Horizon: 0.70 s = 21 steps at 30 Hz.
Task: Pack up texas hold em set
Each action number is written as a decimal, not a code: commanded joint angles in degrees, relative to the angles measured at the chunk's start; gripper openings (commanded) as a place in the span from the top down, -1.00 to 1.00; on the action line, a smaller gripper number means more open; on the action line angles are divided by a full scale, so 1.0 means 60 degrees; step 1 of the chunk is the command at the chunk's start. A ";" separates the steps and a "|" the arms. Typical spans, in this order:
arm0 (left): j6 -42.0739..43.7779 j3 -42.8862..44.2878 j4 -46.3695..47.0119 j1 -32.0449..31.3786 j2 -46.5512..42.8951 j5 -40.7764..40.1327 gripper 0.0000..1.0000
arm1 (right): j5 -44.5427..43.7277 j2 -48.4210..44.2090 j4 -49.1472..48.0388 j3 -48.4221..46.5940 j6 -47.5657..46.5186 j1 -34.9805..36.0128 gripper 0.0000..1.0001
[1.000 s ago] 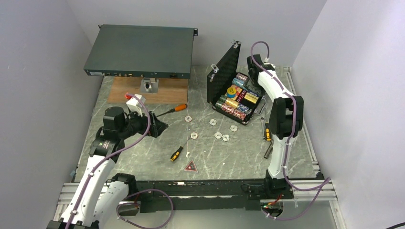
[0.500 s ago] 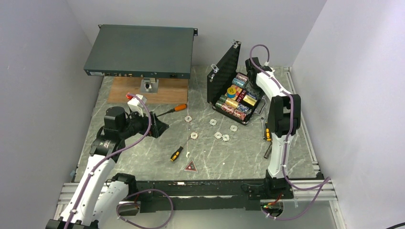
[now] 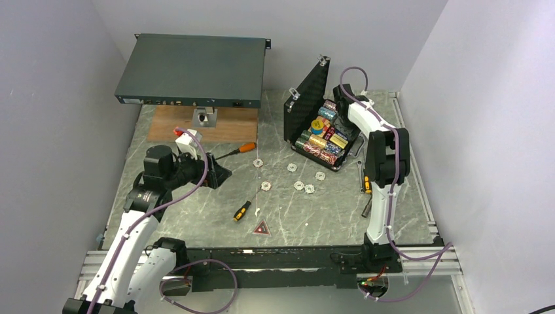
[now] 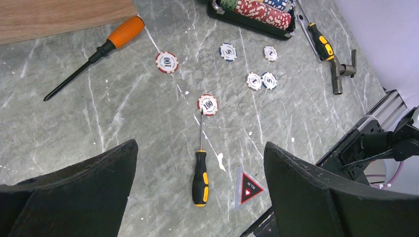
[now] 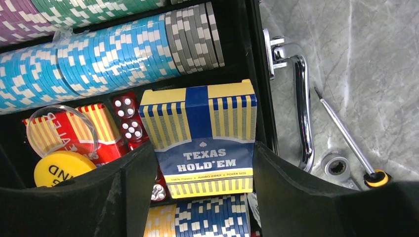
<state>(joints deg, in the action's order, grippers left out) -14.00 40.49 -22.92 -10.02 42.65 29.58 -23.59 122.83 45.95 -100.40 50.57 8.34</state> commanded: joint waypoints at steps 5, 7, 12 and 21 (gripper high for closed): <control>0.0244 0.0151 0.0307 -0.0044 0.0098 -0.0051 -0.98 | -0.0174 -0.0306 -0.0177 0.0234 0.0134 0.0001 0.73; 0.0250 0.0151 0.0304 -0.0044 0.0083 -0.0058 -0.98 | -0.0164 -0.0406 -0.0230 0.0338 0.0114 0.0000 0.67; 0.0228 0.0136 0.0337 -0.0044 0.0089 0.0004 -0.98 | 0.0146 -0.0637 -0.0196 0.0400 -0.0137 -0.0006 -0.08; 0.0185 0.0136 0.0378 -0.0044 0.0146 0.0115 -0.98 | -0.0073 -0.1471 -0.0575 0.0690 -0.1090 -0.0002 -0.61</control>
<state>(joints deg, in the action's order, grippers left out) -14.00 40.49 -22.92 -10.02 43.35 29.61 -22.04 119.26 42.89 -96.33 47.46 8.62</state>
